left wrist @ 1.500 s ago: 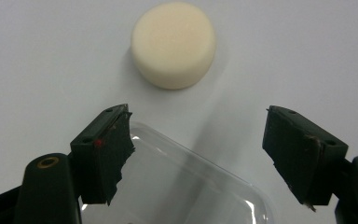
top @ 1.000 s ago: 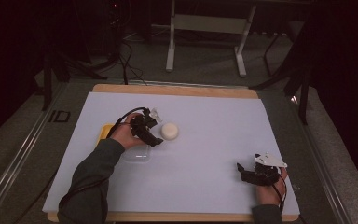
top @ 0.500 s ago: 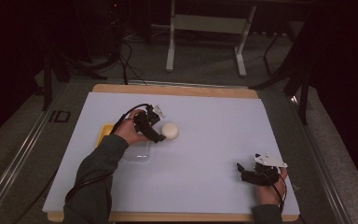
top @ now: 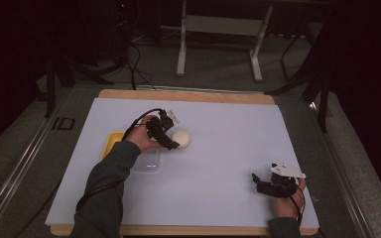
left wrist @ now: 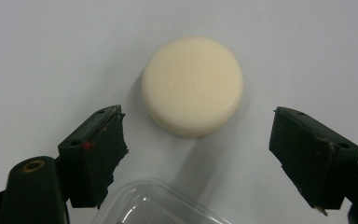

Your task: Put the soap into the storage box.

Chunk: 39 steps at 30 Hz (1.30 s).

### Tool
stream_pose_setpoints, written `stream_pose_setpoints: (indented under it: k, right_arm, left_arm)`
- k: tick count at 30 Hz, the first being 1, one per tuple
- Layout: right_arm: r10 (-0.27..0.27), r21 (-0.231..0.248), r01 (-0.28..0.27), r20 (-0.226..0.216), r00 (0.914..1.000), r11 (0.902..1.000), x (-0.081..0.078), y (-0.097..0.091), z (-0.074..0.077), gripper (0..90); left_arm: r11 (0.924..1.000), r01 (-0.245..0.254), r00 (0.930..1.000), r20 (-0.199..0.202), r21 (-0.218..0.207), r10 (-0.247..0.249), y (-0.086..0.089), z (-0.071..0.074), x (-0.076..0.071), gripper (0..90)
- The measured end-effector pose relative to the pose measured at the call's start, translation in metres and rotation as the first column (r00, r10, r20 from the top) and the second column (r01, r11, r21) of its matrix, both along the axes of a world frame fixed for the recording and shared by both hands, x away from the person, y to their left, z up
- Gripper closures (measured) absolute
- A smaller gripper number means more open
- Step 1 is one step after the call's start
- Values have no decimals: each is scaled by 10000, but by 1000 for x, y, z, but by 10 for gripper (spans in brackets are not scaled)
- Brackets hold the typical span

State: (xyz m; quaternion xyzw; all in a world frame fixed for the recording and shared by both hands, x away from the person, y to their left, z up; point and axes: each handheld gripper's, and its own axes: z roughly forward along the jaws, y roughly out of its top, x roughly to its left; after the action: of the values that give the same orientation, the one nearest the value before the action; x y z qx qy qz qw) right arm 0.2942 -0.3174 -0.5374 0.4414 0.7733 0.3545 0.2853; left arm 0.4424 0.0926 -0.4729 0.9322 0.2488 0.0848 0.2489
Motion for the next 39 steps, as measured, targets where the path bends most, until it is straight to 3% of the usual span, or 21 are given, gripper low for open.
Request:
stream_pose_setpoints:
  k: [18, 30, 39]
  right_arm:
    - [21, -5, -21, 32, 10000, 10000, 0, 0, 0, 145]
    - [25, -6, -25, 35, 10000, 10000, 0, 0, 0, 145]
    - [25, -8, -25, 28, 10000, 10000, 0, 0, 0, 145]
  left_arm:
    - [9991, -3, 9999, -148, 422, 9, -17, -13, 9, 119]
    - [9983, -269, 9988, -405, 511, 290, -27, -25, 18, 118]
    - [9957, -401, 9975, -551, 833, 447, -36, -34, 26, 115]
